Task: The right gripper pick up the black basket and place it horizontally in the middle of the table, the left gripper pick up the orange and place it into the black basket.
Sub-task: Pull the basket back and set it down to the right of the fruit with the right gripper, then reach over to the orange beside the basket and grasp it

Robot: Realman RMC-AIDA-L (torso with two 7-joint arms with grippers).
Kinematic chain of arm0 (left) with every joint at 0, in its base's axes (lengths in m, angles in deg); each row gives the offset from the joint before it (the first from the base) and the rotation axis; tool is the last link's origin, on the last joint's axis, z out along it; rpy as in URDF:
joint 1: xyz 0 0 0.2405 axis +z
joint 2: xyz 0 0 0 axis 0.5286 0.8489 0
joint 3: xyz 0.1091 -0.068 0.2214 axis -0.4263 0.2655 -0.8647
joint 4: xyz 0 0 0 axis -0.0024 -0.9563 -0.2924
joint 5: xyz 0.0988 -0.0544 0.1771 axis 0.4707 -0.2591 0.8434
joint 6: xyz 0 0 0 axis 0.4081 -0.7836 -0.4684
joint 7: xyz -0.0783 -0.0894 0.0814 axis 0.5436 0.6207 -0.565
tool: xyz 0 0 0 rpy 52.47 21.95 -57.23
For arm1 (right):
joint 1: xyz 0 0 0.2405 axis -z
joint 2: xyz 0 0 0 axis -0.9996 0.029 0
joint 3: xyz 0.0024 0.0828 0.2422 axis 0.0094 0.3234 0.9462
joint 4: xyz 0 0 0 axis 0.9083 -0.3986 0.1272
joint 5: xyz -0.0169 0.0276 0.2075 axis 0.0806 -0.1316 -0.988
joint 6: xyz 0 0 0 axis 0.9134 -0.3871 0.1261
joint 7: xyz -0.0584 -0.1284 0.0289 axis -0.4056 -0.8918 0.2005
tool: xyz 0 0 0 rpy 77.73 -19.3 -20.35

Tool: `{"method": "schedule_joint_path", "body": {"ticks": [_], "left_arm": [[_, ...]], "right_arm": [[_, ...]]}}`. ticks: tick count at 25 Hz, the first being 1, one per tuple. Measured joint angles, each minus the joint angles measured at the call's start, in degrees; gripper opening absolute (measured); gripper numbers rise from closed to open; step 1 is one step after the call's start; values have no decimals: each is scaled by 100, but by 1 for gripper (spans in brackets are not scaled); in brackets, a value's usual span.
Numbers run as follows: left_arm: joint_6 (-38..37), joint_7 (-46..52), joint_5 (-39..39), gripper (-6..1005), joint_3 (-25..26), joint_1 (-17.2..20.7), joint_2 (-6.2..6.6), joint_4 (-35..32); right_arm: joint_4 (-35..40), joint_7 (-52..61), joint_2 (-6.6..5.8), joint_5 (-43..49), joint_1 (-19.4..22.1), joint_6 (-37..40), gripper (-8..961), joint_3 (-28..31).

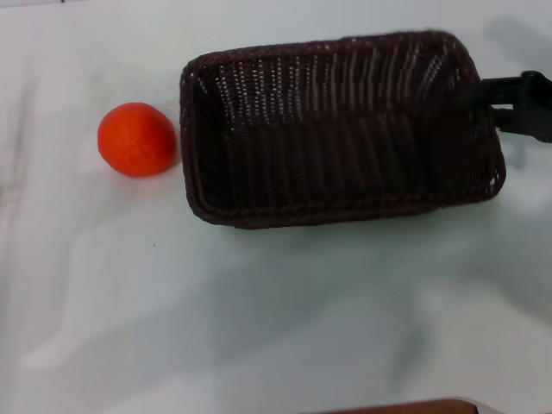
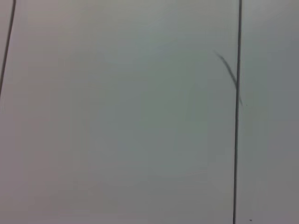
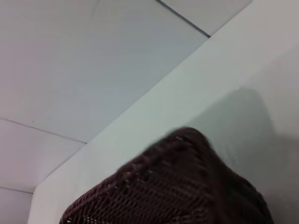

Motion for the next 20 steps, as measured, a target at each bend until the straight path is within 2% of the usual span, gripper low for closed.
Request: {"method": "schedule_joint_path", "body": {"ticks": [8, 11, 14, 17, 19, 20], "left_arm": [[-257, 36, 72, 887, -130, -39, -5, 46], [-527, 305, 202, 888, -352, -57, 61, 168], [-899, 848, 614, 887, -823, -19, 252, 491], [-1140, 1680, 1260, 885, -1443, 7, 586, 823], [-1126, 2281, 1769, 884, -1753, 12, 858, 1000], [-1103, 2500, 1933, 881, -1825, 11, 948, 1061]], "right_arm": [[508, -79, -14, 121, 249, -352, 458, 682], [679, -229, -14, 78, 260, -522, 456, 988], [723, -443, -17, -35, 216, -588, 456, 1308], [708, -795, 0, -423, 200, -561, 456, 1519], [691, -1070, 10, -726, 210, -532, 455, 1570], [673, -1241, 14, -896, 222, -526, 455, 1591]]}}
